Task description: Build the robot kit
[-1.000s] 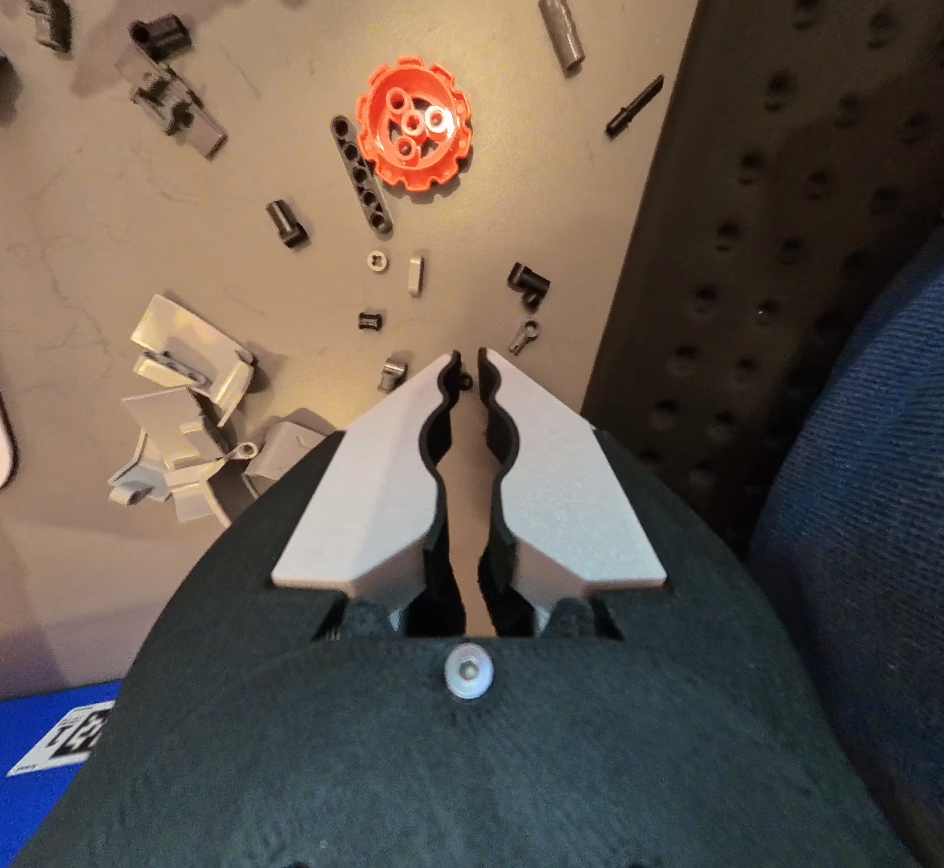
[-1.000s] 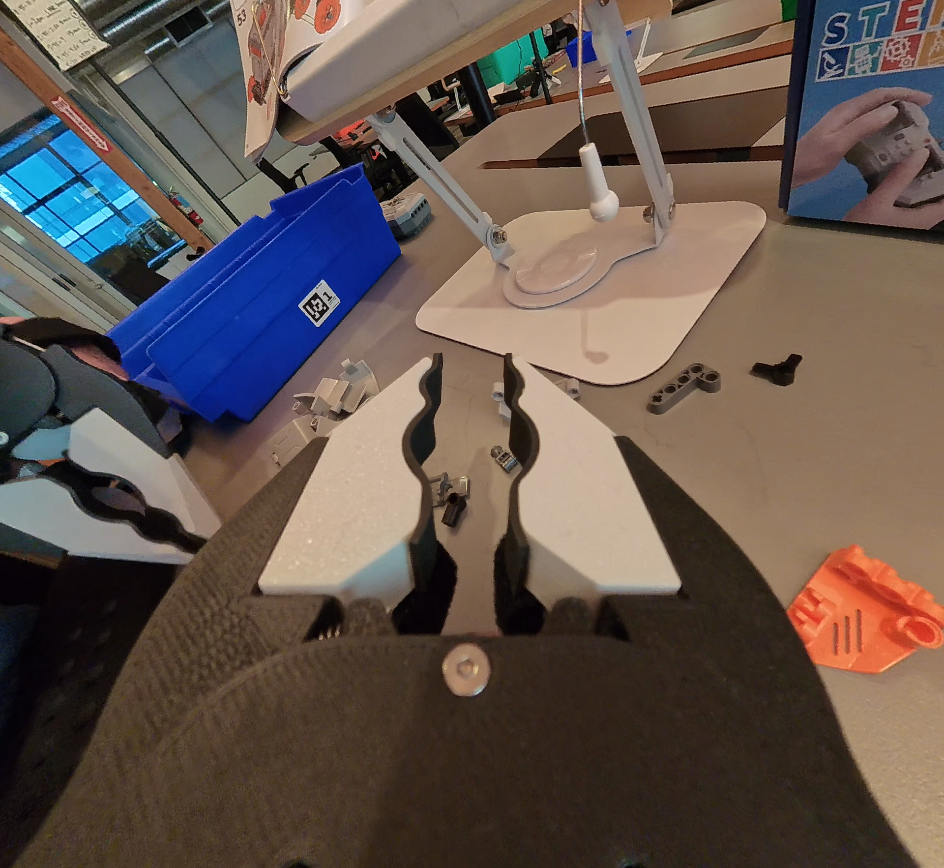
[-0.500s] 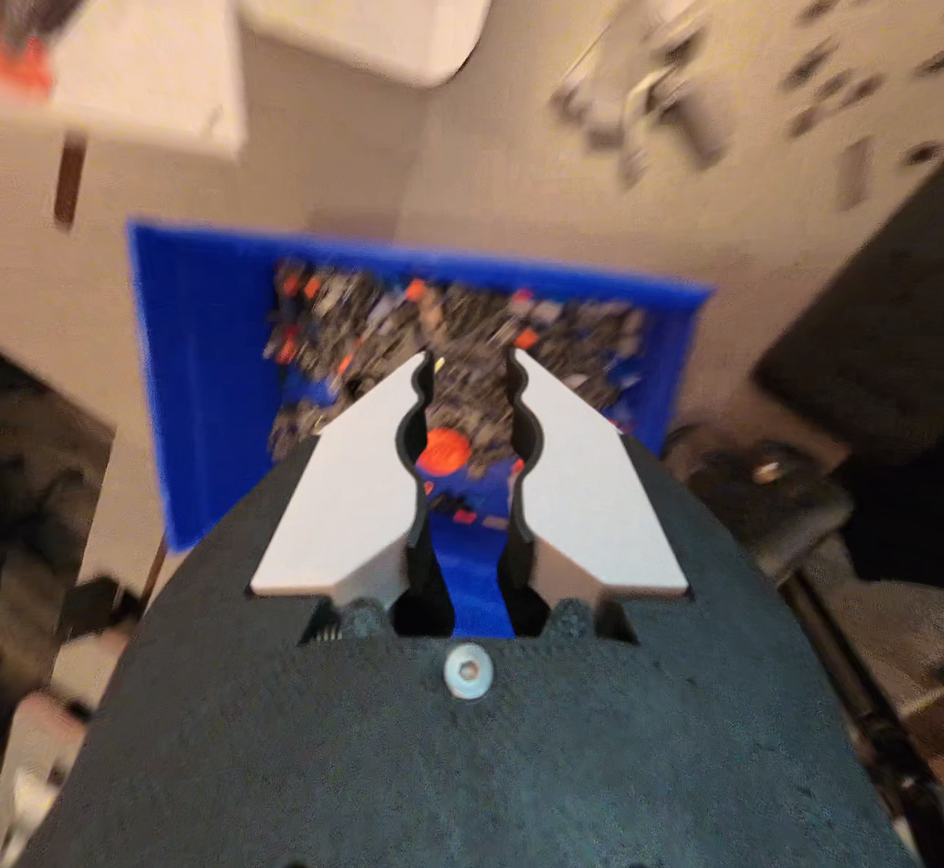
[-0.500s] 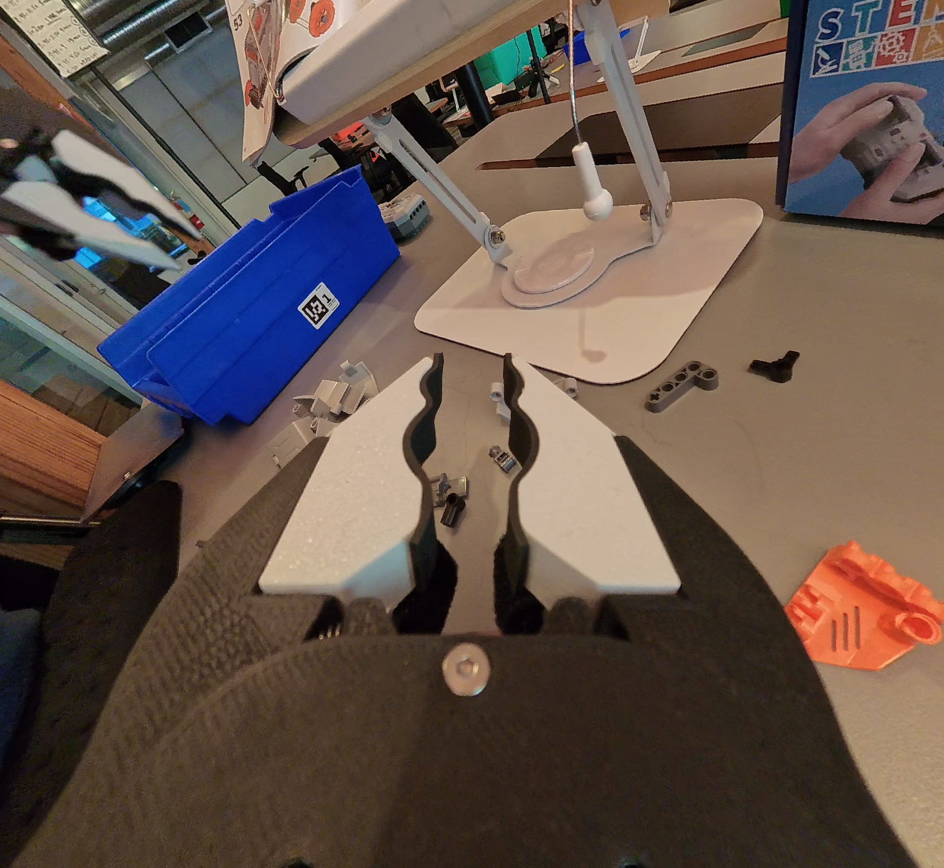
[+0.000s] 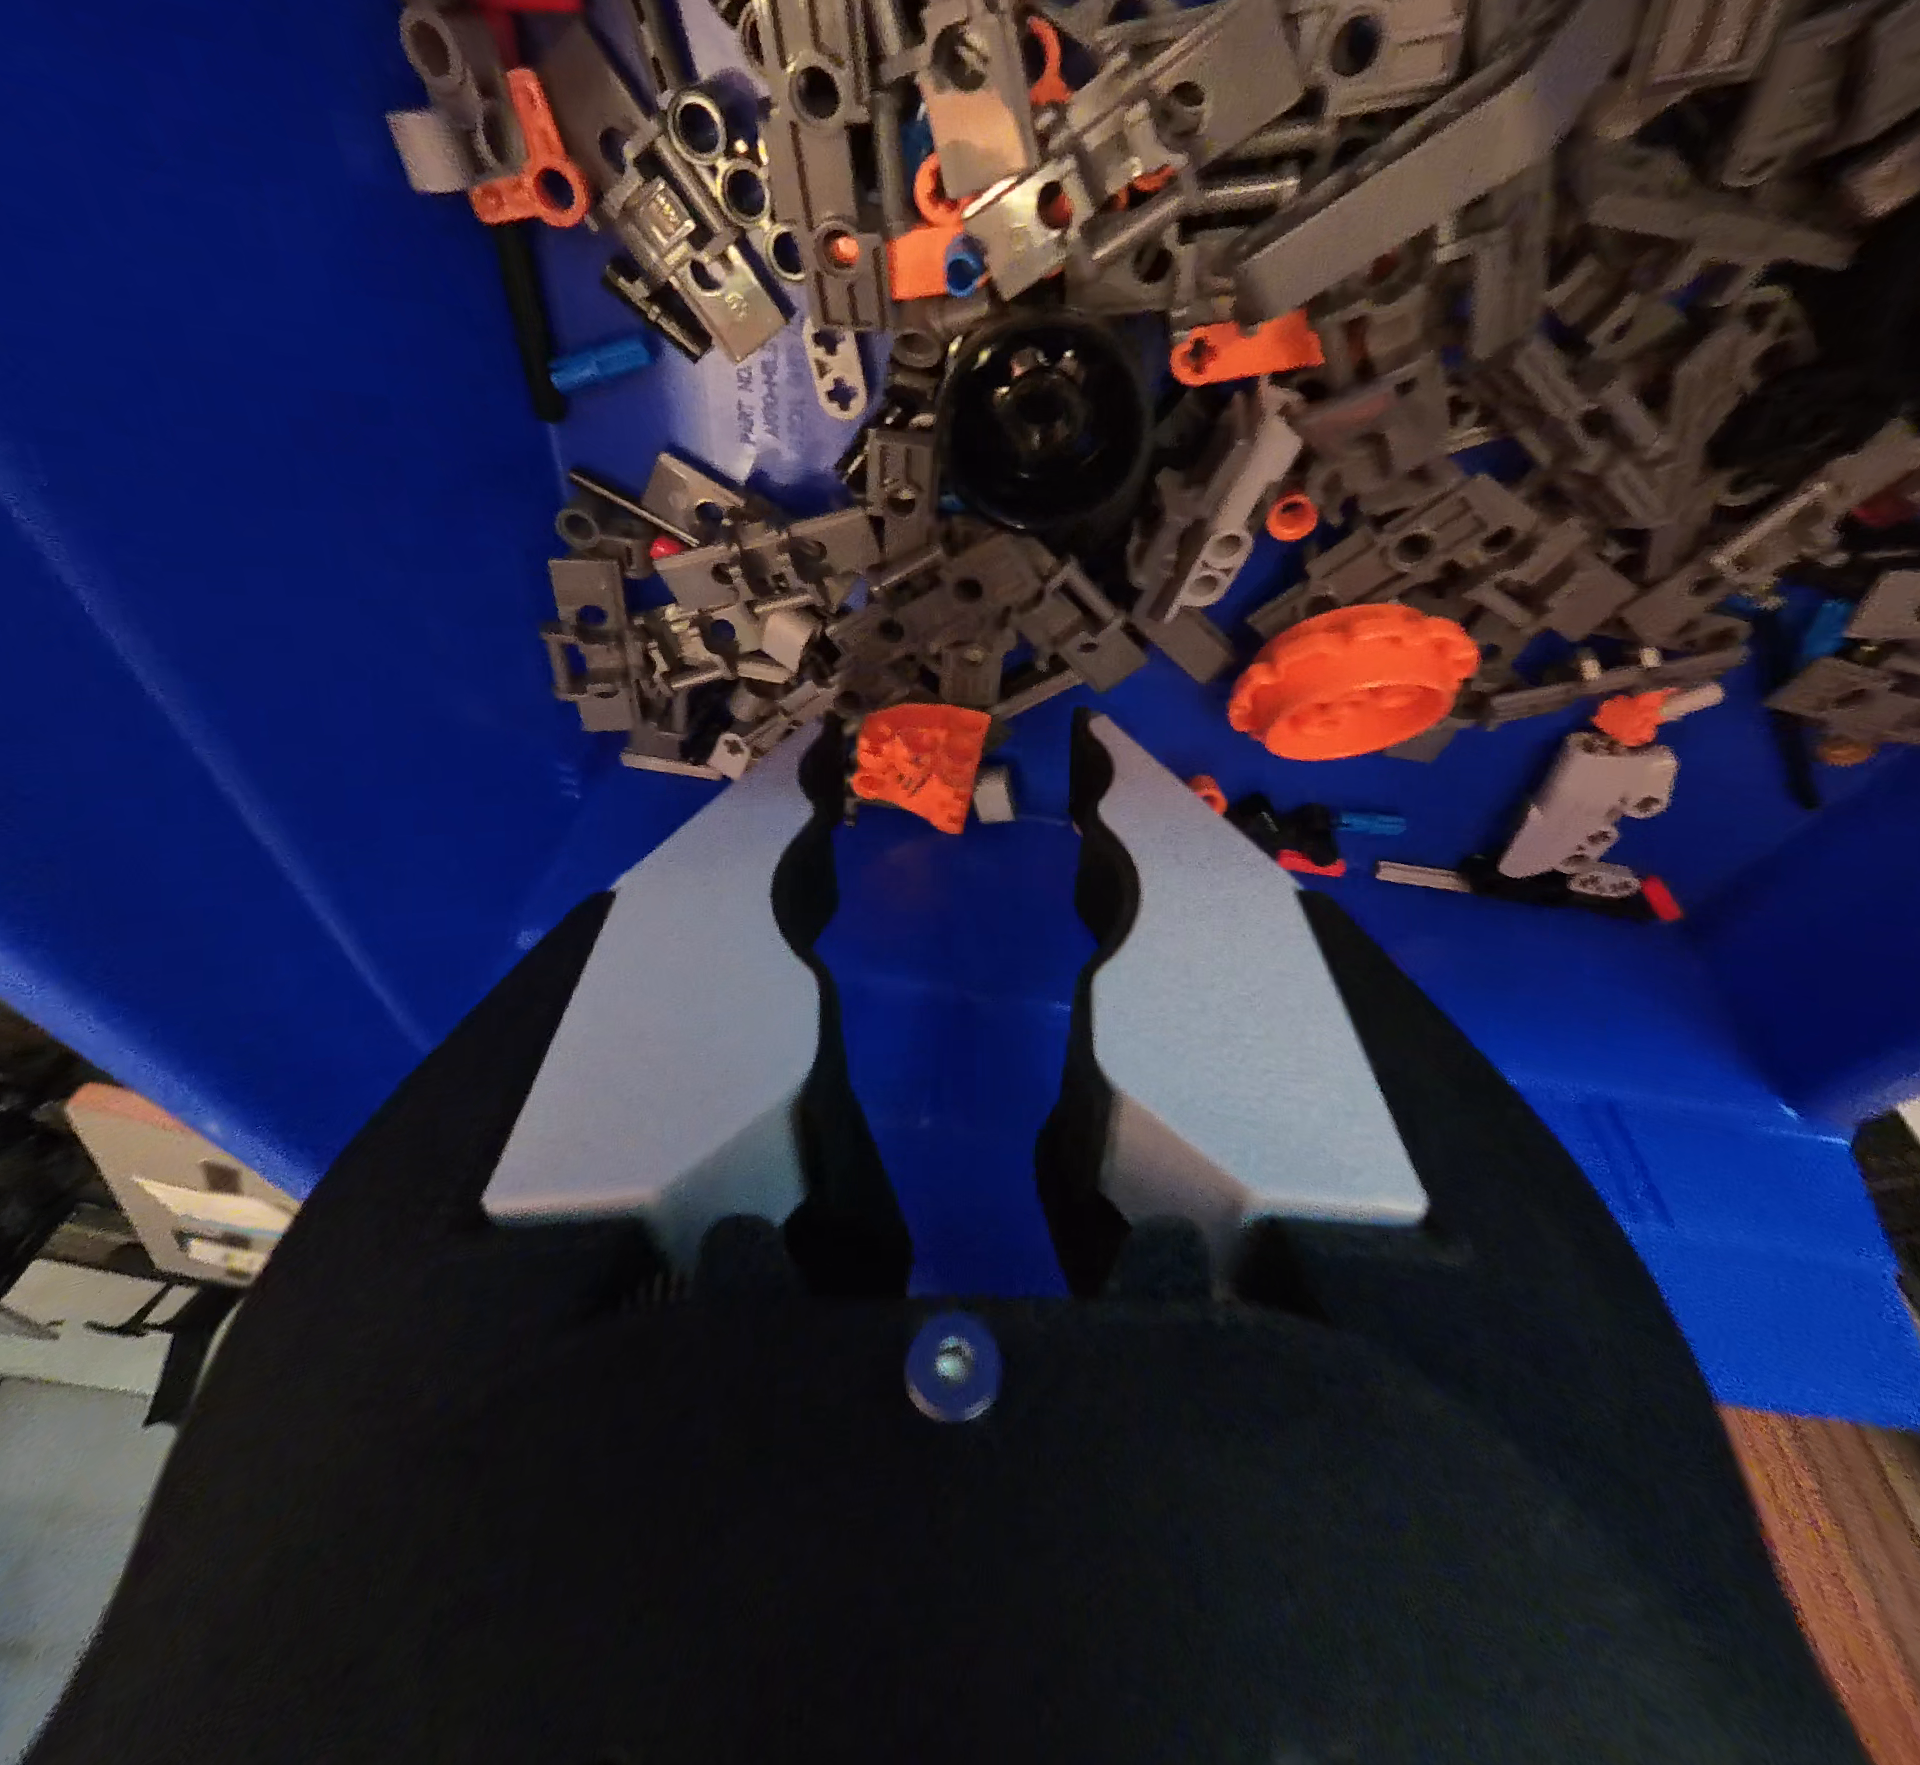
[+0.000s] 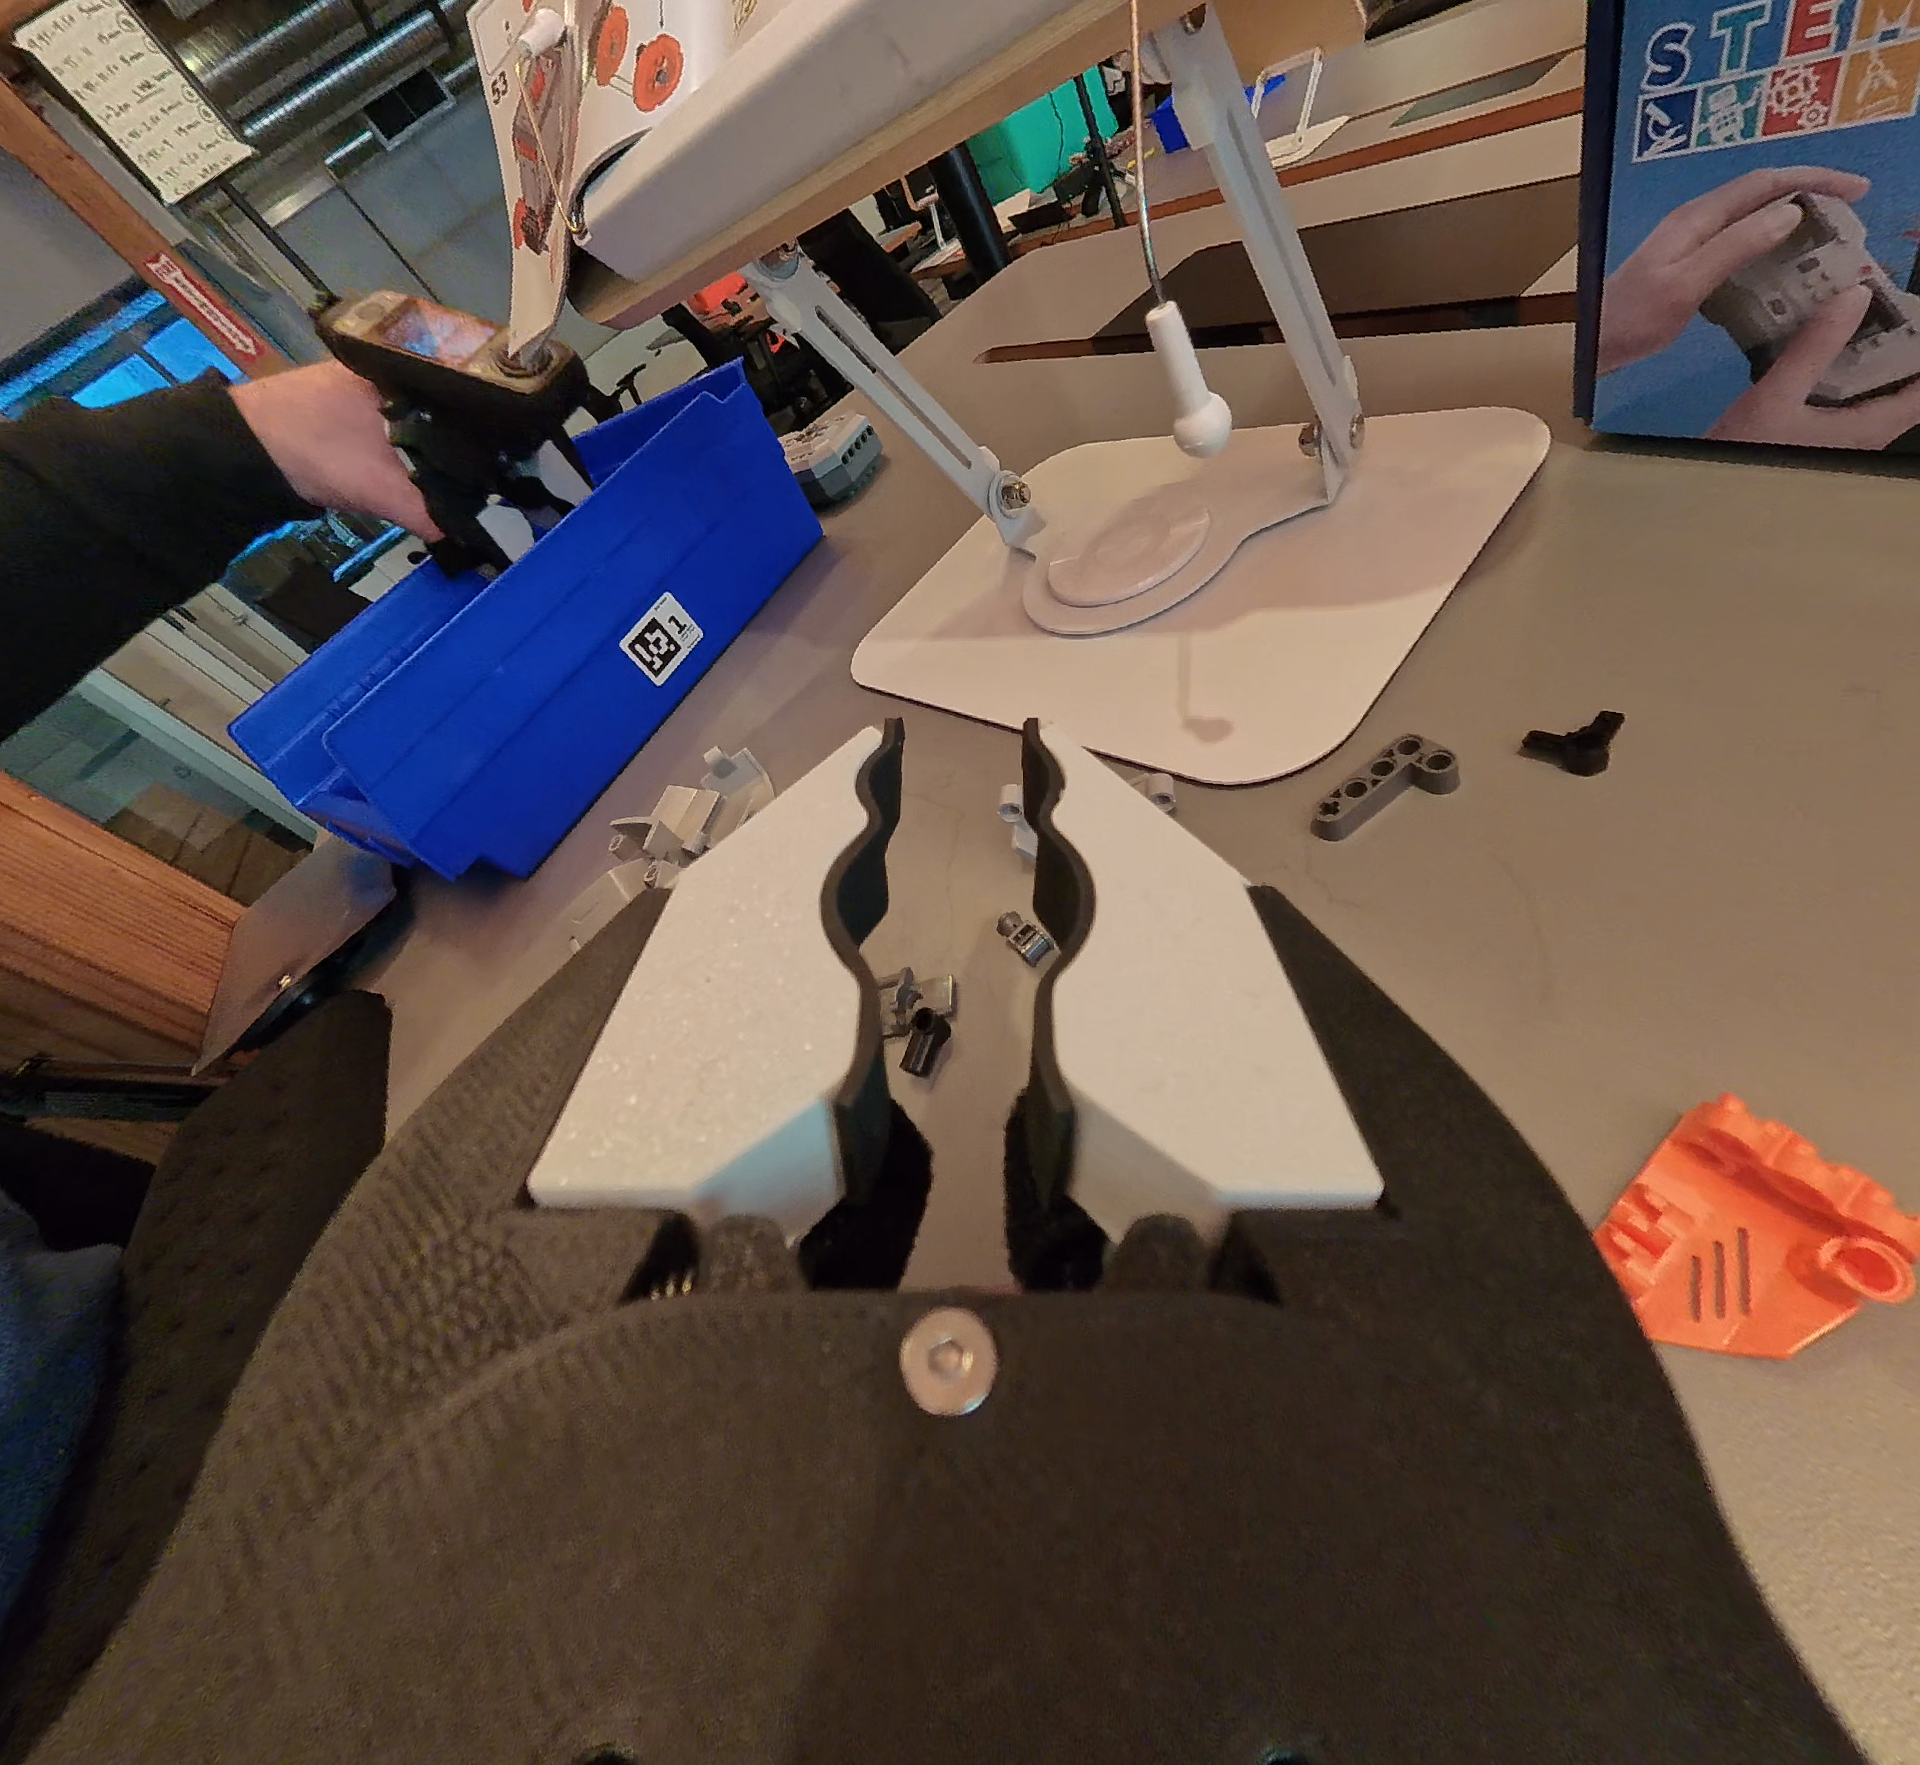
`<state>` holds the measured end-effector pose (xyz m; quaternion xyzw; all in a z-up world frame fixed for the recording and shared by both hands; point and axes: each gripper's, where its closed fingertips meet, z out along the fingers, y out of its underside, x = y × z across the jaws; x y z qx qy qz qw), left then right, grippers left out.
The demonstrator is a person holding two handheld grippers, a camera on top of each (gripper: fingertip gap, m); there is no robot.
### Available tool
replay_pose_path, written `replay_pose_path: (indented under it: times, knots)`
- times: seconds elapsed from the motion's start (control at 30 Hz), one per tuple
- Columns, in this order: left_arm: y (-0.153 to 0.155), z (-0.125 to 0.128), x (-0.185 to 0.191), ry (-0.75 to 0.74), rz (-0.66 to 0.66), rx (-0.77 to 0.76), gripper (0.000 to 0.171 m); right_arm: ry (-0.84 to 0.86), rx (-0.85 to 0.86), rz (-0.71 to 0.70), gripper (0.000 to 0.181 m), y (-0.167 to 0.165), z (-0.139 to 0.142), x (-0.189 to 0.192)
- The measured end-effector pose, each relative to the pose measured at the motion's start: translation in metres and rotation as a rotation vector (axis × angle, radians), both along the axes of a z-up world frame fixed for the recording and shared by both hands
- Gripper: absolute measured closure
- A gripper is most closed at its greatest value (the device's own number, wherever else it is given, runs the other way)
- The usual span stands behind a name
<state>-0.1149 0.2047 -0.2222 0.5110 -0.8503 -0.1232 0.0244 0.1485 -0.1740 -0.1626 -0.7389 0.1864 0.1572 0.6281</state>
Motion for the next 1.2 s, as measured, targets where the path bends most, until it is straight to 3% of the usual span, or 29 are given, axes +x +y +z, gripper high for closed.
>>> replay_pose_path:
  times: [0.1,0.43,0.8,0.9,1.07,1.2]
  knots:
    - [0.003,-0.006,-0.001,0.018,0.008,0.006,0.145,0.008,0.002,0.001,0.161,0.000,0.000,0.000]
    - [0.012,-0.005,0.014,-0.073,0.004,-0.021,0.170,0.020,0.019,0.001,0.161,-0.001,0.002,0.001]
    - [0.031,0.006,0.030,-0.178,0.028,-0.002,0.170,0.026,0.021,0.004,0.161,-0.001,0.002,0.002]
    - [0.033,0.006,0.032,-0.205,0.026,0.004,0.148,0.028,0.026,0.003,0.161,-0.002,0.002,0.002]
    - [0.020,0.014,0.025,-0.207,0.056,-0.056,0.136,0.030,0.028,0.004,0.161,-0.002,0.003,0.002]
    - [0.004,0.002,0.016,-0.162,0.029,-0.110,0.136,0.031,0.024,0.004,0.161,-0.002,0.002,0.002]
